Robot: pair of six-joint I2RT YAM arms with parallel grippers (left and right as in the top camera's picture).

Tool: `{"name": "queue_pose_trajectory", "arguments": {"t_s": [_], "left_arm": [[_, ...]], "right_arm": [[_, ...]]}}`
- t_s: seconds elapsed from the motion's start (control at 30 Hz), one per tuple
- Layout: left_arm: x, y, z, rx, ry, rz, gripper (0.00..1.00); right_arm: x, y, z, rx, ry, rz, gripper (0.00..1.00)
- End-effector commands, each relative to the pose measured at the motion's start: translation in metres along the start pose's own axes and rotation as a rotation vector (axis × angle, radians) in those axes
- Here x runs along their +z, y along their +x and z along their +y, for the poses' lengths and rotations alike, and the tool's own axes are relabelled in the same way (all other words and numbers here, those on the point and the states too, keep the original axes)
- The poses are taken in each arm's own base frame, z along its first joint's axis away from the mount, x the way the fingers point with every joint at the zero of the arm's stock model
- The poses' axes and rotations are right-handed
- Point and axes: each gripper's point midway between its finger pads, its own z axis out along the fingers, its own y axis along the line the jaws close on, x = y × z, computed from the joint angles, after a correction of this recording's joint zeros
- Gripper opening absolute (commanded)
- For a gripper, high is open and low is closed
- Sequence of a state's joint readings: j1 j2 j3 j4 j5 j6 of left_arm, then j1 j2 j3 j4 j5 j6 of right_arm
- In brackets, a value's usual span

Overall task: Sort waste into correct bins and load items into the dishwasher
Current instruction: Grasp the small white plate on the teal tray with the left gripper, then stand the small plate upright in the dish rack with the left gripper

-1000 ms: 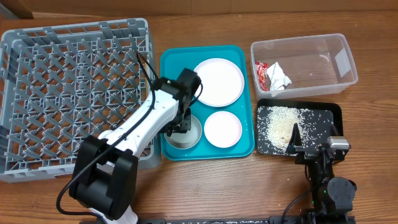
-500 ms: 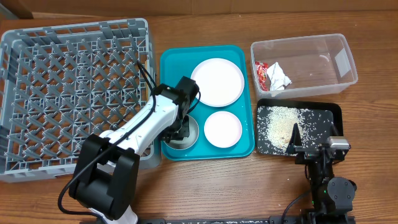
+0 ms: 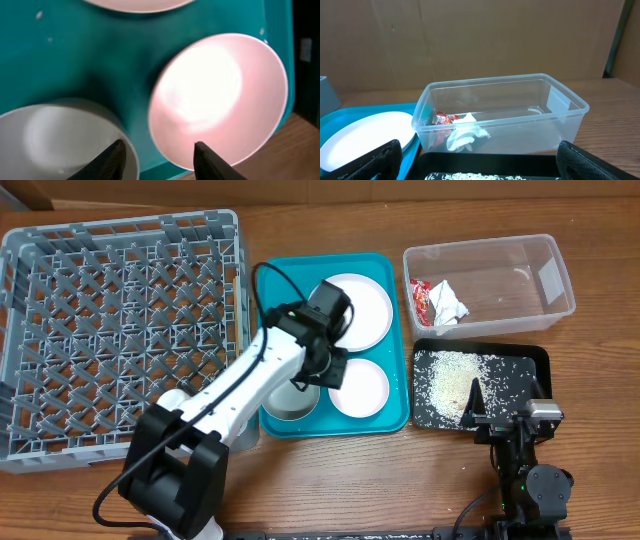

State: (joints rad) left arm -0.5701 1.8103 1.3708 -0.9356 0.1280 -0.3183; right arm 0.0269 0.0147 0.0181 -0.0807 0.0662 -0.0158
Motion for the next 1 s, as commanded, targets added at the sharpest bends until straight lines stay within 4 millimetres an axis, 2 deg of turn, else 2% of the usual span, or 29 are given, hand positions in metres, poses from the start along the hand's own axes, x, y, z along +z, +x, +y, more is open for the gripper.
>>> {"name": "queue_pose_trajectory", "arguments": {"t_s": [0.0,0.23,0.27,0.33,0.4,0.5,0.6,0.7,0.77,0.83,0.9,0.97], "left_arm": [[0.005,0.001,-0.009,0.105,0.001,0.006,0.44],[0.036,0.009,-0.006,0.109,-0.007,0.087,0.41],[0.047,0.013,-0.006,0.115,0.002,0.117,0.36],[0.055,0.017,-0.006,0.110,0.009,0.143,0.24],[0.055,0.016,-0.006,0.100,0.007,0.142,0.14],[0.044,0.006,-0.011,0.081,0.016,0.109,0.04],[0.015,-0.010,-0.015,0.074,-0.004,0.060,0.04],[-0.025,-0.023,0.001,0.033,-0.129,0.001,0.04],[-0.060,-0.030,0.021,-0.010,-0.247,-0.050,0.04],[-0.104,-0.033,0.051,-0.084,-0.413,-0.114,0.04],[-0.155,-0.028,0.090,-0.188,-0.626,-0.188,0.04],[-0.194,-0.016,0.119,-0.270,-0.785,-0.240,0.04]], "right_arm": [[0.000,0.002,0.000,-0.003,-0.001,-0.005,1.00],[0.000,0.002,0.000,-0.003,-0.001,-0.005,1.00],[0.000,0.002,0.000,-0.003,-0.001,-0.005,1.00],[0.000,0.002,0.000,-0.003,-0.001,-0.005,1.00],[0.000,0.002,0.000,-0.003,-0.001,-0.005,1.00],[0.000,0.002,0.000,-0.003,-0.001,-0.005,1.00],[0.000,0.002,0.000,-0.003,-0.001,-0.005,1.00],[0.000,0.002,0.000,-0.003,-0.001,-0.005,1.00],[0.000,0.002,0.000,-0.003,-0.001,-0.005,1.00],[0.000,0.002,0.000,-0.003,-0.001,-0.005,1.00],[0.000,0.001,0.000,-0.003,-0.001,-0.005,1.00],[0.000,0.002,0.000,-0.003,-0.001,-0.005,1.00]]}}
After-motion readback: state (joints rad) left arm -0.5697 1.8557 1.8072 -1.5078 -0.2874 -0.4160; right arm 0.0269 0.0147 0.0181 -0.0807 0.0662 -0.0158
